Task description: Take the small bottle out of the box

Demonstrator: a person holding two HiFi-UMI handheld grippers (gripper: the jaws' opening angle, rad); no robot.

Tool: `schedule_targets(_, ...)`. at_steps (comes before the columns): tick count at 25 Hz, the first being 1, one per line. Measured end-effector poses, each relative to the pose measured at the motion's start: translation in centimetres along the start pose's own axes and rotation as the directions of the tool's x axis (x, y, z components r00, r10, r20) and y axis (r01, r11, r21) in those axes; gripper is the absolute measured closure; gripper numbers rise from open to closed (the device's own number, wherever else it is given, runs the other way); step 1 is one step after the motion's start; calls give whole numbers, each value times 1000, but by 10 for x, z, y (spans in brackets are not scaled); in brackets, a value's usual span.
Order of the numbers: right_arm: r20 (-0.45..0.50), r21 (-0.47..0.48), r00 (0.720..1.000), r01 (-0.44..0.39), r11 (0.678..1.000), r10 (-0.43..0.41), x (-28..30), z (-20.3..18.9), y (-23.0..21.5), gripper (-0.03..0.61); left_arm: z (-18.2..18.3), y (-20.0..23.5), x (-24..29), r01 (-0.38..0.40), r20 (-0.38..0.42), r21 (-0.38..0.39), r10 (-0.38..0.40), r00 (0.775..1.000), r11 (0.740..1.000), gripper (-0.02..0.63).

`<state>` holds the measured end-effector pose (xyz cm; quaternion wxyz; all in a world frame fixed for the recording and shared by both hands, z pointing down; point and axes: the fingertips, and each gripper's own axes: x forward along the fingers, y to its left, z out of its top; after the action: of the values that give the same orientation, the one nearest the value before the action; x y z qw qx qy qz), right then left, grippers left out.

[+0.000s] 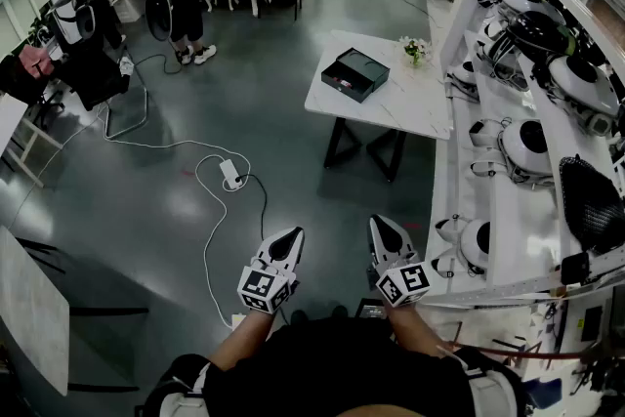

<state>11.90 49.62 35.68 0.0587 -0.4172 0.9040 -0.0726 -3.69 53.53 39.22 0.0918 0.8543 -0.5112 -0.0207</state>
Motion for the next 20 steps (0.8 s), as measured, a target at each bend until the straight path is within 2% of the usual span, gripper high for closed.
schedule_targets(4, 14, -44, 997, -69, 997, 70, -2, 19, 4, 543, 24, -9, 0, -29, 68, 12, 28, 997, 999, 600)
schedule_targets(9, 42, -69, 996, -79, 994, 82, -9, 37, -6, 543, 42, -20, 2, -39, 101, 63, 33, 994, 997, 600)
schedule_targets(12, 54, -15, 993, -102, 995, 103, -16, 33, -18, 543, 37, -23, 10, -39, 95, 57, 33, 995, 998, 600)
schedule_targets(15, 65, 57, 987, -149, 987, 146, -30, 26, -26, 543, 43, -35, 9, -30, 124, 58, 22, 992, 998, 600)
schedule_targets(20, 37, 13, 985, -169, 986, 169, -32, 18, -43, 543, 37, -39, 19, -49, 124, 77, 40, 992, 996, 600)
